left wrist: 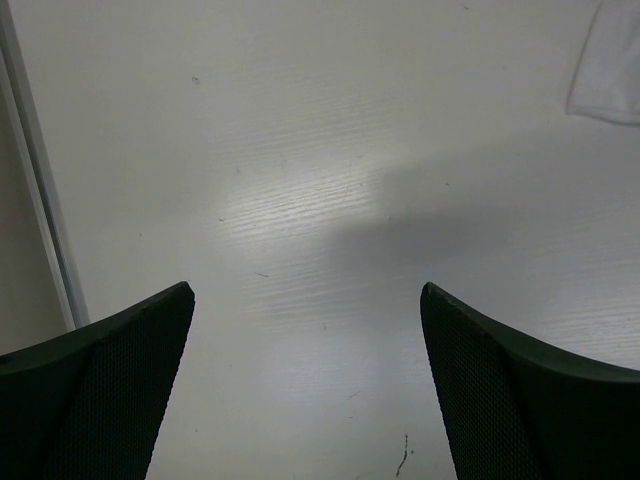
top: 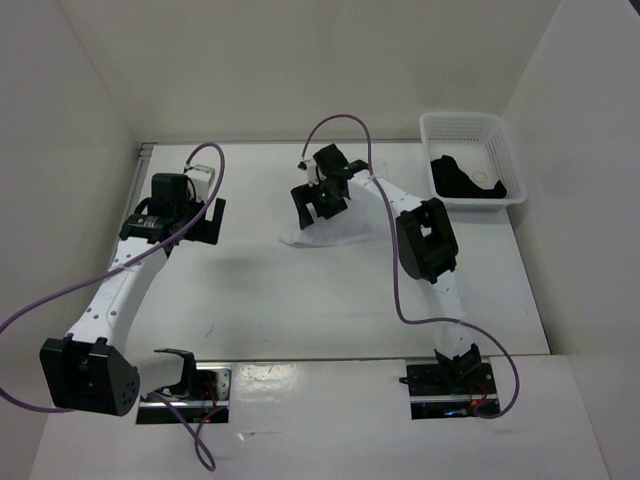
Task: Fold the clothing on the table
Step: Flatten the skirt out
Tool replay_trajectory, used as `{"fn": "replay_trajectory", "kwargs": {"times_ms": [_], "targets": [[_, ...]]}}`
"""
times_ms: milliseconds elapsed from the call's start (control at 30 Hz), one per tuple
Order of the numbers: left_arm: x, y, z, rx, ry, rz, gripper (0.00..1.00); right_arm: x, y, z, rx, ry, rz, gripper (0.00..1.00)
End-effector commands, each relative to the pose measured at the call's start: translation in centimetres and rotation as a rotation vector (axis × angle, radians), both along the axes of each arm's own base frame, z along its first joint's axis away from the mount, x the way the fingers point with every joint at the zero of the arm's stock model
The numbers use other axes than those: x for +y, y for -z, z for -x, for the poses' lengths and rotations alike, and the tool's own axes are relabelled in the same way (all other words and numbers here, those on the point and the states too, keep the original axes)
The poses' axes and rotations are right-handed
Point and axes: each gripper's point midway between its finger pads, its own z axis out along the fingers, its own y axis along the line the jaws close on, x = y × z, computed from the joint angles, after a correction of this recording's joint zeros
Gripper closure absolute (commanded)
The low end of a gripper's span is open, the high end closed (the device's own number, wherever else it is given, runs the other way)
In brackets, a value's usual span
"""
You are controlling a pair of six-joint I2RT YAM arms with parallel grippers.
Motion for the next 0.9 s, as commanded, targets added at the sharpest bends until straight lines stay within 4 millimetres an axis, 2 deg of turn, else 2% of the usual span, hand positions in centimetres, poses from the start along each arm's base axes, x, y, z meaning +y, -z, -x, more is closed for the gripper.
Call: {"fn": "replay_trajectory", "kwargs": {"times_ms": [0, 67, 133, 200, 233, 300, 333, 400, 433, 500, 533, 567, 633, 667, 700, 733, 767, 800, 833, 867], "targets": [[0.1, 0.2, -0.5, -0.009, -0.024, 0.000, 0.00, 2.8, 0.3, 0.8, -0.006, -0.021, 0.012, 0.06], [0.1, 0.2, -0.5, -0.009, -0.024, 0.000, 0.00, 3.8, 1.7, 1.6, -0.006, -0.037, 0.051, 0.06], [0.1, 0.2, -0.5, -0.009, -0.024, 0.000, 0.00, 4.2, 2.5, 1.4, -0.027, -0.031, 0.096, 0.07], [0.1, 0.2, -0.5, -0.009, -0.024, 0.000, 0.00, 4.8, 3.0, 2.2, -0.026, -0.058, 0.135, 0.10], [0.1, 0.2, -0.5, -0.009, -0.024, 0.000, 0.00, 4.5, 3.4, 2.2, -0.026, -0.064, 0.154, 0.21], [0.1, 0.2, -0.5, -0.009, -0.024, 0.000, 0.00, 4.7, 4.9, 3.8, 0.006, -0.124, 0.212, 0.37], [0.1, 0.2, -0.5, -0.009, -0.024, 0.000, 0.00, 4.3, 5.8, 4.3, 0.025, -0.158, 0.233, 0.49], [0.1, 0.2, -0.5, -0.009, -0.024, 0.000, 0.00, 4.4, 6.0, 5.9, 0.044, -0.213, 0.265, 0.62], [0.0, 0.2, -0.5, -0.008, -0.017, 0.007, 0.00, 3.7, 6.7, 6.1, 0.047, -0.229, 0.294, 0.74], [0.0, -0.1, -0.5, -0.018, -0.017, 0.008, 0.00, 2.9, 7.3, 8.1, 0.048, -0.294, 0.351, 0.85], [0.0, -0.1, -0.5, -0.018, -0.017, 0.008, 0.00, 2.5, 7.3, 8.4, 0.043, -0.310, 0.356, 0.96], [0.0, -0.1, -0.5, -0.018, -0.017, 0.008, 0.00, 1.9, 7.1, 9.5, 0.032, -0.357, 0.367, 1.00], [0.0, -0.1, -0.5, -0.018, -0.017, 0.008, 0.00, 1.1, 6.9, 10.8, 0.027, -0.410, 0.384, 1.00], [0.0, -0.4, -0.4, -0.027, -0.017, 0.008, 0.00, 0.2, 7.5, 12.5, 0.054, -0.455, 0.401, 1.00], [0.0, -0.4, -0.4, -0.027, -0.017, 0.009, 0.00, 0.0, 6.3, 12.7, 0.020, -0.517, 0.391, 1.00], [-0.2, -0.4, -0.4, -0.026, -0.011, 0.015, 0.00, -0.1, 6.0, 13.7, 0.016, -0.570, 0.385, 1.00], [-0.2, -0.4, -0.4, -0.026, -0.011, 0.015, 0.00, -1.2, 6.6, 15.7, 0.048, -0.631, 0.408, 1.00], [-0.2, -0.4, -0.4, -0.026, -0.011, 0.015, 0.00, -1.0, 5.1, 16.5, -0.008, -0.719, 0.405, 1.00], [-0.2, -0.4, -0.4, -0.026, -0.011, 0.015, 0.00, -1.6, 4.8, 17.6, -0.012, -0.770, 0.418, 1.00], [-0.4, -0.3, -0.4, -0.025, -0.003, 0.022, 0.00, -3.2, 5.4, 18.8, 0.002, -0.817, 0.456, 1.00]]}}
